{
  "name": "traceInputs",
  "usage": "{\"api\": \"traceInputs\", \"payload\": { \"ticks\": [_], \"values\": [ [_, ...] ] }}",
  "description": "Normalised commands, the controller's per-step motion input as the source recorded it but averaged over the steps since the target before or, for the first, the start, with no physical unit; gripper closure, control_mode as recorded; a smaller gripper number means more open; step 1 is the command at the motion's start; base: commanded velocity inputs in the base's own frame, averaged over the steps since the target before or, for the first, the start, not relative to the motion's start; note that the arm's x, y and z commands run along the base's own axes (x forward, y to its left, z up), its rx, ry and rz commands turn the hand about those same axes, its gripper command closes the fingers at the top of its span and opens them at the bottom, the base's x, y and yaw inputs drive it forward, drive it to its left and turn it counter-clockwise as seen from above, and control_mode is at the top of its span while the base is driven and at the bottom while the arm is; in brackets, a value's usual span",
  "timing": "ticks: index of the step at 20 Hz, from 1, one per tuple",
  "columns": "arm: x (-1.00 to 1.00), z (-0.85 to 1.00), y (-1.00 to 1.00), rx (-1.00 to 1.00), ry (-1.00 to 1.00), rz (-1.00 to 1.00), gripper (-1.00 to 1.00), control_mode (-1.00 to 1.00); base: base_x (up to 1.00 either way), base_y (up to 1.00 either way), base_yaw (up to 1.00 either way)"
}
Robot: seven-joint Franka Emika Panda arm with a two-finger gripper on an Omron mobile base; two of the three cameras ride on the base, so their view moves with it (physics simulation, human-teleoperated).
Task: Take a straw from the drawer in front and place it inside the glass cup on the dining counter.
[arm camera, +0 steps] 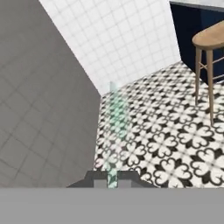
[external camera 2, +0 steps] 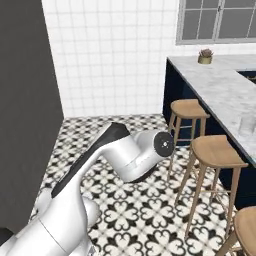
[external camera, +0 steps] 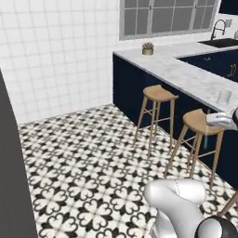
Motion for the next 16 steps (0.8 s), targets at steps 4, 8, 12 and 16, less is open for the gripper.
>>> {"api": "traceInputs", "payload": {
  "ticks": [4, 8, 12, 16],
  "values": [
    [0.0, 0.0, 0.0, 0.0, 0.0, 0.0, 1.0, 1.0, 1.0, 0.46, -0.44],
    [0.0, 0.0, 0.0, 0.0, 0.0, 0.0, 1.0, 1.0, 1.0, 0.43, -0.46],
    [0.0, 0.0, 0.0, 0.0, 0.0, 0.0, 1.0, 1.0, 0.99, 0.44, -0.48],
    [0.0, 0.0, 0.0, 0.0, 0.0, 0.0, 1.0, 1.0, 1.0, 0.44, -0.49]
  ]
}}
